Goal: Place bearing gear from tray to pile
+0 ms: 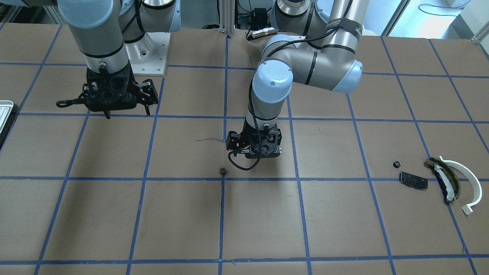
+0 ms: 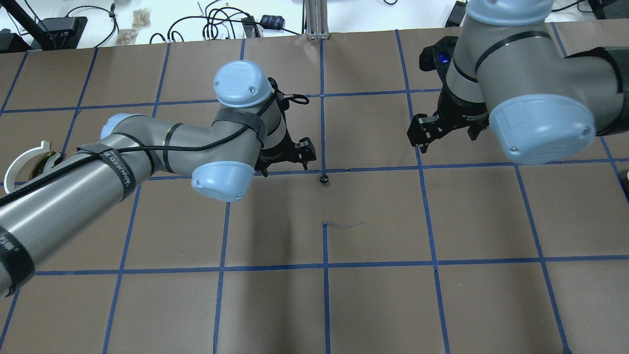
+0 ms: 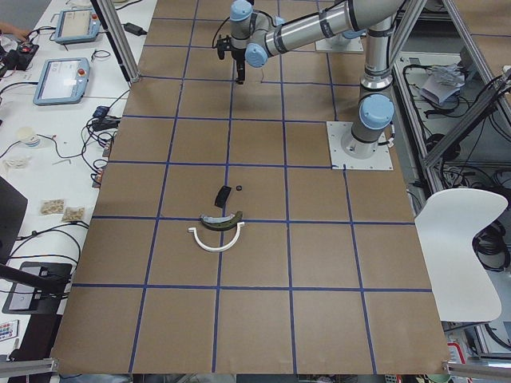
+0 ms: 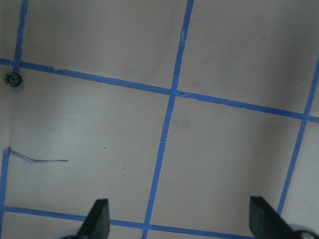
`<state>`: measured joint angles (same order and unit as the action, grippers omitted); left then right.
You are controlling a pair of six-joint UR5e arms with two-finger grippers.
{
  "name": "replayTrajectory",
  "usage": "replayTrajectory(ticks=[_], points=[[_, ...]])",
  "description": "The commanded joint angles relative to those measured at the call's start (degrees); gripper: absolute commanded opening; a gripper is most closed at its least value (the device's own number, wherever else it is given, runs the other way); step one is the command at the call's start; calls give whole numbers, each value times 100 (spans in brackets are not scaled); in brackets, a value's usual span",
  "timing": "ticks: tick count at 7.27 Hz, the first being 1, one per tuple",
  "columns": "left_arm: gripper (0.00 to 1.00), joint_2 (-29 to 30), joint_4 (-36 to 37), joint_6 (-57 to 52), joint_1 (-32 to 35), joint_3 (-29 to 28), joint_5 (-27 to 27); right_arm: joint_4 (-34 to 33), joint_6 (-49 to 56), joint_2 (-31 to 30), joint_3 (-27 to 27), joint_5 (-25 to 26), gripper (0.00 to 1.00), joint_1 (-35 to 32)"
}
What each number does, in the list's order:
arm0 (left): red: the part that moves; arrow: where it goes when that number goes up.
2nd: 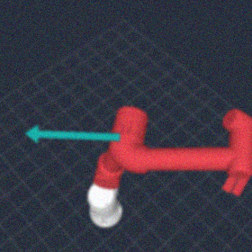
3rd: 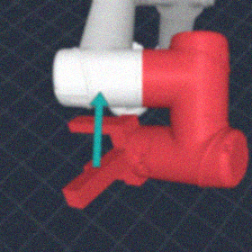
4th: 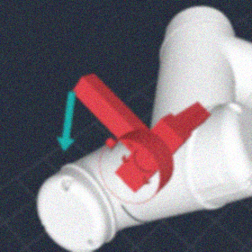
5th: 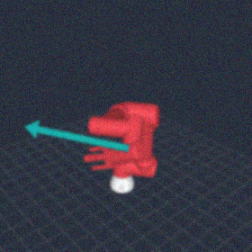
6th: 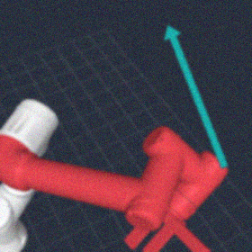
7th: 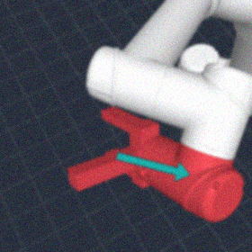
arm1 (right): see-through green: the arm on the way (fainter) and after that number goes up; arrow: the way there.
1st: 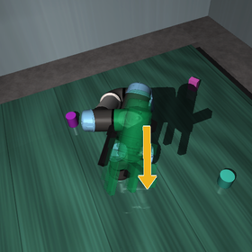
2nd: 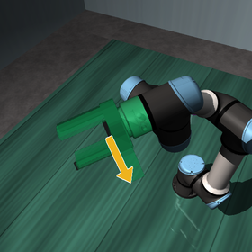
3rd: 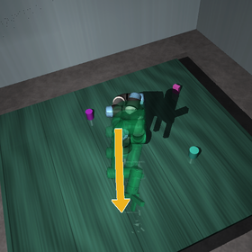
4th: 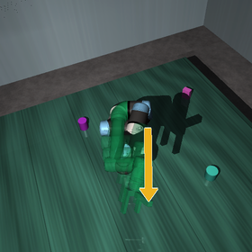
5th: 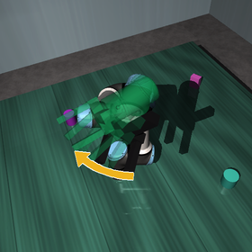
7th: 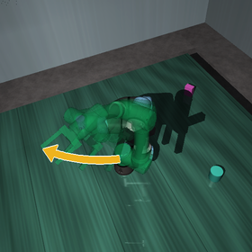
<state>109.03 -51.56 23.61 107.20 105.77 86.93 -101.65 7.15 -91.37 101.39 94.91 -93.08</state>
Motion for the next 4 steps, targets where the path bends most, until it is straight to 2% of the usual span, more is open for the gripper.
replayTrajectory(ticks=[1,3,4], points=[[100,722,749,407,459,-99,43,907,-570,-179,-609,116,100,45],[100,1102,762,539,530,-476,174,858,-749,-214,-489,81,100,36],[100,1138,718,574,565,-521,445,918,-1063,-231,-489,81,100,36]])
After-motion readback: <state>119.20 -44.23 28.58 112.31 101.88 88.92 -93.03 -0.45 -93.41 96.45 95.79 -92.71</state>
